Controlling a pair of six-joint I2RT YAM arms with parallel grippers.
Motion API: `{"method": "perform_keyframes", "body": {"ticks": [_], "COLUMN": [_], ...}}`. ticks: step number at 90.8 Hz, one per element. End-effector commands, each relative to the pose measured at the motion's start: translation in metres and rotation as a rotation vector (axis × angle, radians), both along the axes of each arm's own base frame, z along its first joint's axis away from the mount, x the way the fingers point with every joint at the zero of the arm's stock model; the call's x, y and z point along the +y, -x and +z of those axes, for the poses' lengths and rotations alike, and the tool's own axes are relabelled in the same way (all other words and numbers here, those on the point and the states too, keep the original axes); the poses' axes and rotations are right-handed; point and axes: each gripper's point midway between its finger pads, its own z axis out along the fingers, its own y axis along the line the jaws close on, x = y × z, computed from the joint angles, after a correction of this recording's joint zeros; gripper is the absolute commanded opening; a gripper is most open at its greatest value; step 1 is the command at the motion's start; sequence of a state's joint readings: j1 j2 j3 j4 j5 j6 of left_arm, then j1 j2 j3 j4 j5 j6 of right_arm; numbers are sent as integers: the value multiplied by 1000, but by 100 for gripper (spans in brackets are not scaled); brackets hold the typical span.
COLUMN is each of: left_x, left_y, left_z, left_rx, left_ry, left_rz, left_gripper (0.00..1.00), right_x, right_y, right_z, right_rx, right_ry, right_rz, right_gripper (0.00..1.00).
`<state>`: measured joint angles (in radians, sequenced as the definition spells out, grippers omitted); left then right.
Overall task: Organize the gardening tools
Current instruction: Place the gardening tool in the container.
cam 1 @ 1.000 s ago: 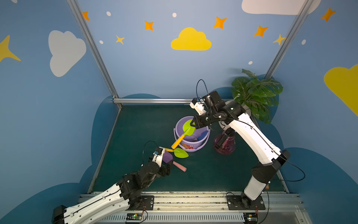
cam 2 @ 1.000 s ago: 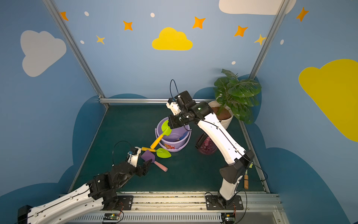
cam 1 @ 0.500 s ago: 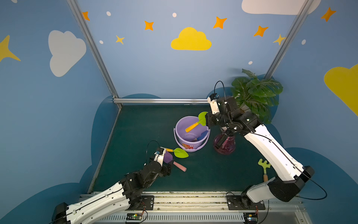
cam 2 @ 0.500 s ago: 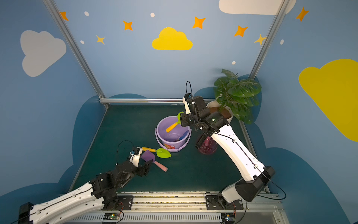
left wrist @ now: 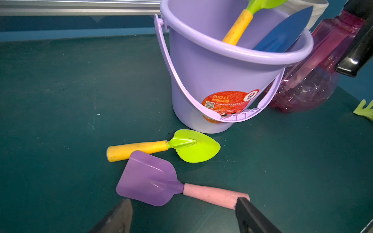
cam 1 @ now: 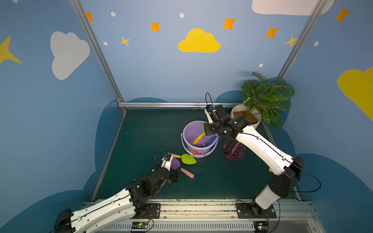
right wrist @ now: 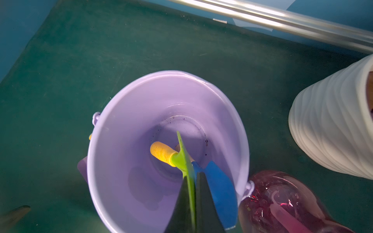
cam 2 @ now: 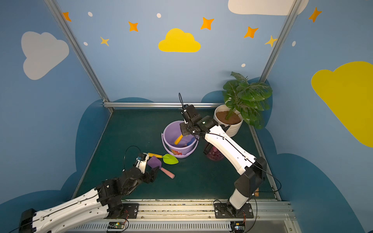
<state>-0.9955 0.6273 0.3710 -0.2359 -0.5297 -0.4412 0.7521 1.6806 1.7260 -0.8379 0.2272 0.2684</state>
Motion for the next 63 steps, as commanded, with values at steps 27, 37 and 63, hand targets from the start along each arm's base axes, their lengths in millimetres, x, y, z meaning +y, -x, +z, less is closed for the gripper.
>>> {"method": "perform_keyframes", "body": {"ticks": [27,37,63], "left_x": [9,14,25], "left_y": [-2,-2,-1], "left_z": [-7,-11,-22], "left_rx": [15,27,70], "left_ry": [-10,0,8], "left_rz": [58,88,157], "left_gripper": [85,85,85], "right_x": [26,28,33], "right_y": [0,-1,0], "right_z": [-37,-48,-63], "right_rx": [88,115,175], "right_ry": [91,108,151], "right_rz": [37,28,26], "right_gripper": [0,0,0]}}
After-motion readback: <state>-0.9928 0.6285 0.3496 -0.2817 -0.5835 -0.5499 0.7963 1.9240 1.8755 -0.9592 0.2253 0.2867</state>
